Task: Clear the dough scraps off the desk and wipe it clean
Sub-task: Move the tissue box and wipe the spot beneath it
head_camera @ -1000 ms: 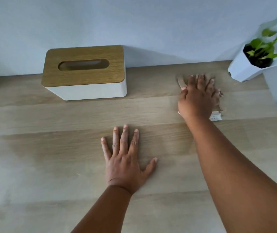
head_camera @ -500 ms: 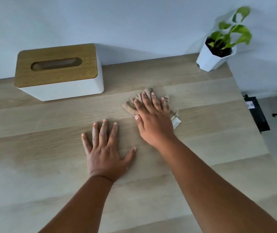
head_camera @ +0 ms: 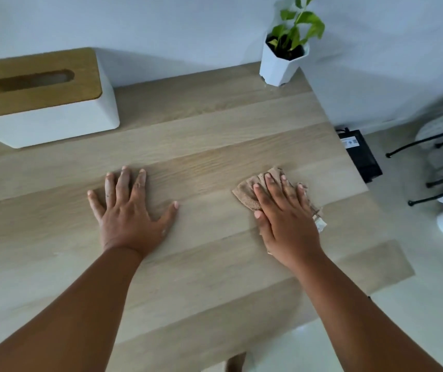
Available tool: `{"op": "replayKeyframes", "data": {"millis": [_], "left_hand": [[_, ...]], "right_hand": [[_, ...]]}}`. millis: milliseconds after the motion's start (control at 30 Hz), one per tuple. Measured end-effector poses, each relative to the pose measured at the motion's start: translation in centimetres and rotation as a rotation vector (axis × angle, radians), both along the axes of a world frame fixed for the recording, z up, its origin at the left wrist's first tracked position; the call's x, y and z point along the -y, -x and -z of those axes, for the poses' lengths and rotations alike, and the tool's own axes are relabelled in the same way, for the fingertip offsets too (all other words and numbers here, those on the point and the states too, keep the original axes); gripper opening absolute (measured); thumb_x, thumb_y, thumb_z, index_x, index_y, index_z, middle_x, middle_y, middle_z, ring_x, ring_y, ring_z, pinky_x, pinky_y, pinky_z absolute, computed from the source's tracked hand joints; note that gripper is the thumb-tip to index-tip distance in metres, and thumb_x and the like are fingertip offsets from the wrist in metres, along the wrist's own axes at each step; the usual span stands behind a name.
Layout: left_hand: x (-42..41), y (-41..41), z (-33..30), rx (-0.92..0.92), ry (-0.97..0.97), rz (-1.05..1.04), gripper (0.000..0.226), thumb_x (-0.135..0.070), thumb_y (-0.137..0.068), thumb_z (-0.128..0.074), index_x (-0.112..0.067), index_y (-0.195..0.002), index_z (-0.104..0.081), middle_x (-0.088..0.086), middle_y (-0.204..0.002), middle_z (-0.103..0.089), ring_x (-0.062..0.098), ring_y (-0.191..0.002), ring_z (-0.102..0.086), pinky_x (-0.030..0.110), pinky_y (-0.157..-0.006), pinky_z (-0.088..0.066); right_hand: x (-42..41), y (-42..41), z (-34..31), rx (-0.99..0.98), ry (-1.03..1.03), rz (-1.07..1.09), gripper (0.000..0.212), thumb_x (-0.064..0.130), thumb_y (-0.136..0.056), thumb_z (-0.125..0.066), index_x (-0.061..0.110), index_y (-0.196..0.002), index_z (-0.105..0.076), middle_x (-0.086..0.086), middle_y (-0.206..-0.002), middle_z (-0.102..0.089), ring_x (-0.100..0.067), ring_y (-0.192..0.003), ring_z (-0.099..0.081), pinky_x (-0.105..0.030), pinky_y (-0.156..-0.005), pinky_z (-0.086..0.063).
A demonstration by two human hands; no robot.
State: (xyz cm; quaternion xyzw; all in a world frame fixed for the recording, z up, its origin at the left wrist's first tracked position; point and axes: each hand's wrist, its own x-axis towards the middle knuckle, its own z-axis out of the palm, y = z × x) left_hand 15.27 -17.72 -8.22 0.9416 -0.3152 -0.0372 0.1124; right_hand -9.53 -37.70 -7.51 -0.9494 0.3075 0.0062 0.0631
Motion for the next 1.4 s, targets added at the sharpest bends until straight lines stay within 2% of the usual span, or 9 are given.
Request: {"op": "replayKeyframes", "data": {"millis": [467,767,933,1133,1267,1400], "left_hand": [[-0.3,0.0,0.3,0.032,0.034,0.022,0.095,-0.088,-0.082,-0.04,-0.025,-0.153,-0.036,0.006,-0.166,-0.026,0.027,-0.157,-0.011,0.066,-0.123,-0.003],[-0.4,-0.1,0.6,0.039,0.025,0.039,0.095,-0.088,-0.082,-0.039,-0.024,-0.152,-0.035,0.006,-0.164,-0.027,0.026,-0.157,-0.011,0.067,-0.123,-0.003],[-0.2,0.0,0.4,0.021,0.033,0.031,0.094,-0.086,-0.082,-0.042,-0.024,-0.153,-0.036,0.006,-0.165,-0.027,0.027,-0.157,-0.011,0.067,-0.123,-0.003],[-0.4,0.0,-0.1,-0.017,0.006,0.027,0.097,-0.086,-0.081,-0.039,-0.025,-0.157,-0.033,0.006,-0.168,-0.023,0.027,-0.159,-0.007,0.065,-0.125,0.0],[-0.5,0.0,-0.2,-0.044,-0.019,0.032,0.098,-0.087,-0.081,-0.039,-0.026,-0.158,-0.032,0.004,-0.17,-0.021,0.026,-0.16,-0.004,0.064,-0.125,0.001],[-0.6,-0.2,-0.3,-0.055,-0.051,0.04,0.099,-0.088,-0.08,-0.037,-0.026,-0.158,-0.035,0.004,-0.17,-0.022,0.027,-0.16,-0.005,0.064,-0.124,0.0]], "right_hand": [[1.4,12.7,-0.5,-0.014,-0.008,0.193,0.06,0.039,-0.104,-0.029,0.021,-0.161,-0.034,-0.007,-0.17,-0.024,-0.031,-0.159,-0.015,-0.059,-0.125,-0.016],[1.8,16.4,-0.9,-0.016,-0.001,0.284,0.06,0.035,-0.101,-0.033,0.016,-0.158,-0.039,-0.009,-0.168,-0.028,-0.032,-0.158,-0.019,-0.059,-0.126,-0.017],[1.4,15.9,-1.4,-0.029,-0.028,0.332,0.063,0.035,-0.098,-0.033,0.016,-0.158,-0.039,-0.01,-0.168,-0.028,-0.033,-0.158,-0.019,-0.059,-0.126,-0.016],[1.0,12.0,-2.9,-0.041,-0.134,0.573,0.057,0.031,-0.096,-0.062,0.016,-0.15,-0.05,-0.008,-0.166,-0.032,-0.032,-0.157,-0.018,-0.057,-0.126,-0.012],[-0.7,9.0,-4.1,0.041,-0.145,0.645,0.043,0.03,-0.095,-0.065,0.017,-0.135,-0.058,-0.009,-0.16,-0.04,-0.033,-0.156,-0.019,-0.055,-0.125,-0.017],[-2.4,5.5,-4.6,0.151,-0.25,0.656,0.056,0.029,-0.095,-0.067,0.012,-0.146,-0.053,-0.008,-0.16,-0.043,-0.028,-0.153,-0.03,-0.05,-0.124,-0.025]]}}
